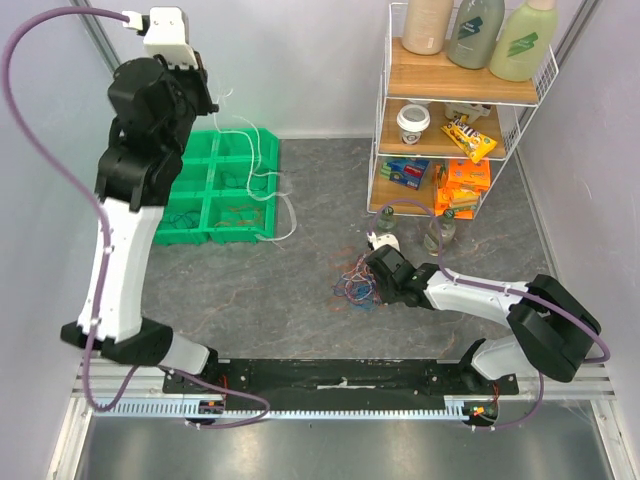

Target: Untangle the cables

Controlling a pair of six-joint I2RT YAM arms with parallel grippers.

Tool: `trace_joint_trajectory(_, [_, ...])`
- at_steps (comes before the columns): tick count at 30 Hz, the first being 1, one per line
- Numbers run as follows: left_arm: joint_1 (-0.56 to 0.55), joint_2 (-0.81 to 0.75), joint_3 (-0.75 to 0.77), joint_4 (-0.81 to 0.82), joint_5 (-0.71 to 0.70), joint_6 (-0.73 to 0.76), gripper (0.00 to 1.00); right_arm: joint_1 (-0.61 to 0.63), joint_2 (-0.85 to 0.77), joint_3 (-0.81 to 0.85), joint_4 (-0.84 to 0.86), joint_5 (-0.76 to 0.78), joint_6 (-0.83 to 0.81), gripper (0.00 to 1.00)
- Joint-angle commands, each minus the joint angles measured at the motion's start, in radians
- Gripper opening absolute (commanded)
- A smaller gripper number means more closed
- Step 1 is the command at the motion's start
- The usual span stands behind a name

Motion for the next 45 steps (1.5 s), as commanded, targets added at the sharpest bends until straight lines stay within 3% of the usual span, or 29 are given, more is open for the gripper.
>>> trace_joint_trajectory(1, [0.175, 0.042, -0.031, 0.060, 0.072, -0.254, 0.02, -0.003, -0.007, -0.022, -0.019, -0.048, -0.015, 0.01])
trace_joint_trajectory(6, [0.283, 0.160, 0.045, 0.095, 0.122, -0.325, 0.02, -0.003, -0.027, -0.030, -0.009, -0.048, -0.019, 0.01])
trace_joint_trajectory(17, [0.494, 0.365, 0.033, 0.321, 0.160, -0.356, 0.02, -0.005, -0.035, -0.037, 0.001, -0.042, -0.017, 0.01])
trace_joint_trajectory(22, [0.547, 0.480, 0.045, 0.454, 0.177, -0.373, 0.02, -0.003, -0.021, -0.027, -0.014, -0.039, -0.019, 0.01])
trace_joint_trajectory(30, [0.592, 0.621, 0.071, 0.508, 0.197, -0.366, 0.02, -0.003, -0.012, -0.016, -0.029, -0.036, -0.017, 0.01])
trace_joint_trajectory(35, [0.592, 0.592, 0.009, 0.517, 0.163, -0.339, 0.02, -0.005, 0.005, -0.007, -0.032, -0.034, -0.022, 0.01])
trace_joint_trajectory(45, [0.590, 0.359, -0.241, 0.522, 0.068, -0.250, 0.02, -0.005, 0.022, -0.002, -0.029, -0.031, -0.026, 0.00])
